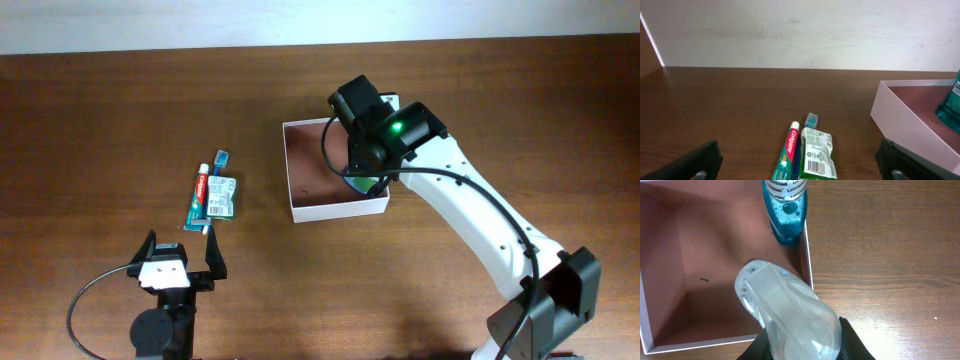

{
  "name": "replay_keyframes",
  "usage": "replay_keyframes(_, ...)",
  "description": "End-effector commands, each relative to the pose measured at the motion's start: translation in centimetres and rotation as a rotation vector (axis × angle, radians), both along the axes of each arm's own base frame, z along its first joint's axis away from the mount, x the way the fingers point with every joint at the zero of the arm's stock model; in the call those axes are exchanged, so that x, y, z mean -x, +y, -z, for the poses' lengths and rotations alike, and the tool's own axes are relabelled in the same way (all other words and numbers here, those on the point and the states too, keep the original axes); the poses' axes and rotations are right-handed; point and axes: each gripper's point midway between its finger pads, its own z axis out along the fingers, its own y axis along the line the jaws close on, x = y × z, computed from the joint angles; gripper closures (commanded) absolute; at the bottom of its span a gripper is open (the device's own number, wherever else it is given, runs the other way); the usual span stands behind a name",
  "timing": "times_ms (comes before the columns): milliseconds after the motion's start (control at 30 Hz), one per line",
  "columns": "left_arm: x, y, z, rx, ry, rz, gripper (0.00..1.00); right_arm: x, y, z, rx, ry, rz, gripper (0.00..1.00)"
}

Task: Pack container
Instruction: 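Lower the soap bottle into the box beside the Listerine bottle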

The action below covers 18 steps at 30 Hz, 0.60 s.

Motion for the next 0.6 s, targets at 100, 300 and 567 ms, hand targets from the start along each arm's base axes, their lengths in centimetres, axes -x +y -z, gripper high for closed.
replay_keyframes(100, 0.0, -0.4, 0.1, -0.014, -0.003, 0.020, 0.01, -0.5, -0.2, 0.8, 0.024, -0.002, 0.043, 0.77)
replay_keyframes(300, 0.0, -0.4, 0.1, -0.014, -0.003, 0.020, 0.01, -0.8, -0.1, 2.5, 0.048, 0.032, 0.043, 0.77)
replay_keyframes(567, 0.0, -0.4, 0.1, -0.014, -0.003, 0.020, 0.01, -1.2, 0.2, 2.7, 0.039, 0.019, 0.043, 0.77)
